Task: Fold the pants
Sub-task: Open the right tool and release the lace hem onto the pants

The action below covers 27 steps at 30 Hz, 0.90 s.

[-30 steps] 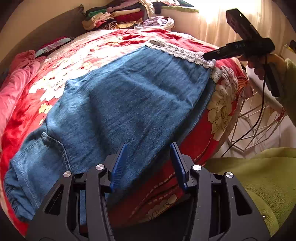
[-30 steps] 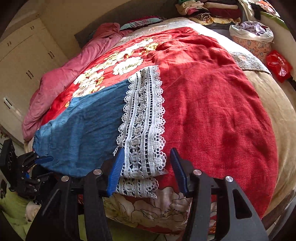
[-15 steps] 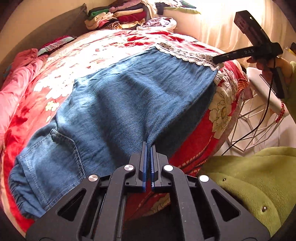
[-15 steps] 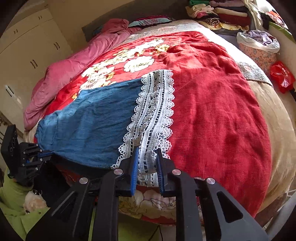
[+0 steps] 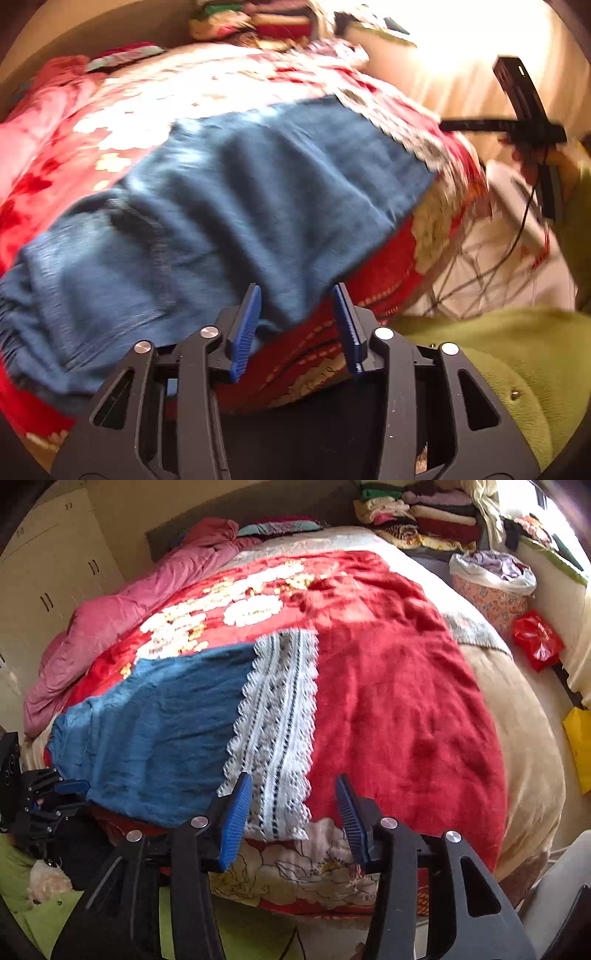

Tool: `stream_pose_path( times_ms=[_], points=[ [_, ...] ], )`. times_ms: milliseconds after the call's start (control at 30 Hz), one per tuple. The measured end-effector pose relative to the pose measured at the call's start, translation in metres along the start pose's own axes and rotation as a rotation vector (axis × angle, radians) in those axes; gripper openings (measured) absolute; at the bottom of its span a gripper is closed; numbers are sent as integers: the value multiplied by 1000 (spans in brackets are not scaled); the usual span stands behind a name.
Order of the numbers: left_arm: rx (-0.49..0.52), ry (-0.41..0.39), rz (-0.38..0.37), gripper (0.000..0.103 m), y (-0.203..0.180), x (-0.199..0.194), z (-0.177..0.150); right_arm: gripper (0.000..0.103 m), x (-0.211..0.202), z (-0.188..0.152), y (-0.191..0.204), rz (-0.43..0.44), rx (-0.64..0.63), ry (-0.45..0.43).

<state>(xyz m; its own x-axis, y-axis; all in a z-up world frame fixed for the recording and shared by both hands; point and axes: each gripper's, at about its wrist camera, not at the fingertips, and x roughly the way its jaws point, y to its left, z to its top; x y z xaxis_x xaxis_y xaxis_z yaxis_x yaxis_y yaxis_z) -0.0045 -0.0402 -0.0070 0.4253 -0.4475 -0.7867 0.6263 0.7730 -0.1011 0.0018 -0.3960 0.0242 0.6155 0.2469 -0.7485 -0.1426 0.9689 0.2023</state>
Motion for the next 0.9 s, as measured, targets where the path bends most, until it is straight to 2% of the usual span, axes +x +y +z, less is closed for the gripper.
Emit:
stream_pose_path(
  times_ms=[33,100,167,200,267,333,400,467,500,533,567,600,633,667,800,900],
  points=[
    [-45,-31,11,42,11,-12,-1,53,1,3,9,19,-24,-11],
    [-134,-101,63,52,35,-36,-4,54,9,8,30,63,-75,-18],
    [-215,-135,168,64,61,-57,-10,55,25,10,49,84,-118,-1],
    [-258,-142,203,66,73,-63,-13,55,34,11,57,96,-135,11],
    [-376,-139,267,69,103,-72,-24,55,50,10,69,111,-152,37],
    [-452,-126,316,71,126,-74,-31,55,60,8,76,122,-157,52],
    [-533,-111,351,79,149,-70,-36,55,67,5,80,134,-160,71],
    [-608,-85,363,82,167,-60,-39,55,70,1,82,129,-166,83],
    [-631,-90,339,82,173,-56,-41,55,72,-1,82,127,-169,95],
    [-649,-102,316,81,178,-55,-42,58,74,-3,81,125,-167,104],
    [-657,-105,305,62,179,-49,-40,60,76,-5,80,128,-165,119],
    [-648,-100,308,48,177,-43,-37,61,79,-7,80,124,-168,131],
    [-629,-91,349,39,174,-41,-35,61,81,-8,79,113,-170,139],
    [-609,-103,365,35,172,-44,-34,61,82,-10,79,108,-168,148],
    [-586,-106,412,34,176,-57,-42,61,82,-13,76,119,-158,152],
    [-606,-77,389,37,183,-48,-47,64,84,-15,77,113,-157,155]
  ],
)
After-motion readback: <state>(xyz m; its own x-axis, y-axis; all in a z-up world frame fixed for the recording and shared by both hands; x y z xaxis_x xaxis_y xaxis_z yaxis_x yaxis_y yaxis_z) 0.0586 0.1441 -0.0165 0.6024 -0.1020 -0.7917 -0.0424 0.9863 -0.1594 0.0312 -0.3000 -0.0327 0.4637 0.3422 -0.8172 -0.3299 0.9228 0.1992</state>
